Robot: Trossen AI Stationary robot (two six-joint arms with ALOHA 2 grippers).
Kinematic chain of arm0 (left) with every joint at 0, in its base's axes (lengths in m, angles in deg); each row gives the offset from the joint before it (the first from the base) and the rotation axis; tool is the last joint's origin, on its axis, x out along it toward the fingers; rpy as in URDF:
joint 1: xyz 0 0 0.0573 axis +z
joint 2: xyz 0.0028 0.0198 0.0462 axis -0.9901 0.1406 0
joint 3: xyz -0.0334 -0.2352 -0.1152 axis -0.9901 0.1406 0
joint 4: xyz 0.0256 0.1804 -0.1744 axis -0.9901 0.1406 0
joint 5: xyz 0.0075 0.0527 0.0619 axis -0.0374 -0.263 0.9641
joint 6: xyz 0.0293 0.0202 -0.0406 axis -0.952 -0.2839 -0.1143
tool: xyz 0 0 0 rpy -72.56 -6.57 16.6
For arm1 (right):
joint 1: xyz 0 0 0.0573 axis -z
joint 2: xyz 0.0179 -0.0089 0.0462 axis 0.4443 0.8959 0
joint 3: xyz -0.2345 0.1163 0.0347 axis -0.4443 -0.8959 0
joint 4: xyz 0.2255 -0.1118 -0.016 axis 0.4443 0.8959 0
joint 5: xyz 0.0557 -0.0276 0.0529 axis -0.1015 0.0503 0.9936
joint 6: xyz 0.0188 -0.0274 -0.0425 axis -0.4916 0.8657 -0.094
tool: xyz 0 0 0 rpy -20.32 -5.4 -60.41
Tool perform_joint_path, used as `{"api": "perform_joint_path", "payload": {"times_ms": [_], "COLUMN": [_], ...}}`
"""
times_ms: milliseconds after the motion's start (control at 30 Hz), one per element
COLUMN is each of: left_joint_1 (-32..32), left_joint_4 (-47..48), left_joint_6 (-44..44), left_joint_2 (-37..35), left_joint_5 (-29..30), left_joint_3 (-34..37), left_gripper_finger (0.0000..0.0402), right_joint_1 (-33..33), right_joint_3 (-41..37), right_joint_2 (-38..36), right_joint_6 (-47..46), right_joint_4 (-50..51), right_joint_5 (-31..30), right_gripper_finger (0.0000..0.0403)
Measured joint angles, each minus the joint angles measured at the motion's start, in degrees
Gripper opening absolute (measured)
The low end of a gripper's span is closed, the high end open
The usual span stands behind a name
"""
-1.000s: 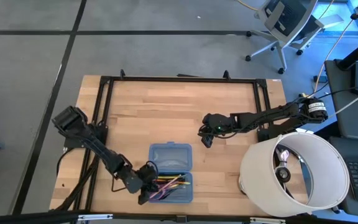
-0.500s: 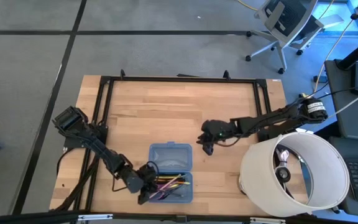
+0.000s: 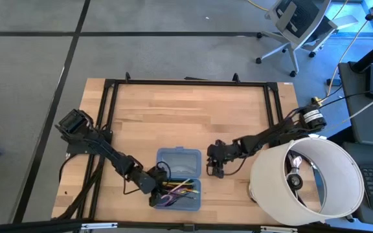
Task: Pick & place school supplies into a supply box
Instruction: Put the black pencil into the blue supply box
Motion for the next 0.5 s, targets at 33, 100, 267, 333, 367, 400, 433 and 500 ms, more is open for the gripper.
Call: {"api": "perform_joint_path", "payload": {"times_ms": [33,100,267,333,367,400,433,500], "left_joint_1": [0.3,0.8,1.3,1.3,1.2,1.2,1.3,1.3], "left_joint_4": [0.0,-0.1,-0.1,-0.1,0.0,0.1,0.3,1.0], "left_joint_6": [0.0,0.0,-0.9,-1.0,-1.0,-1.1,-1.1,-1.1], "left_joint_2": [0.0,0.0,0.0,0.0,0.0,0.0,0.0,-0.1], "left_joint_5": [-0.6,-1.6,-2.8,-3.0,-3.0,-3.2,-3.4,-3.7], "left_joint_3": [0.0,0.0,0.0,0.0,0.0,0.0,-0.1,-0.1], "left_gripper_finger": [0.0054,0.0048,0.0037,0.0034,0.0033,0.0031,0.0029,0.0025], "right_joint_1": [-0.4,-1.1,-1.9,-1.9,-1.9,-1.9,-1.9,-2.0], "right_joint_3": [0.0,0.0,0.1,0.1,0.1,0.1,0.1,0.1], "right_joint_2": [1.2,3.5,8.0,9.2,9.7,10.2,10.6,11.2], "right_joint_6": [0.8,3.1,7.8,8.2,8.4,8.4,8.4,8.5], "right_joint_4": [-1.5,-4.6,-13.5,-16.1,-17.1,-18.1,-19.0,-20.4], "right_joint_5": [0.0,-0.3,-0.6,-0.7,-1.0,-1.6,-2.7,-4.8], "right_gripper_finger": [0.0126,0.0126,0.0126,0.0126,0.0126,0.0126,0.0126,0.0126]}}
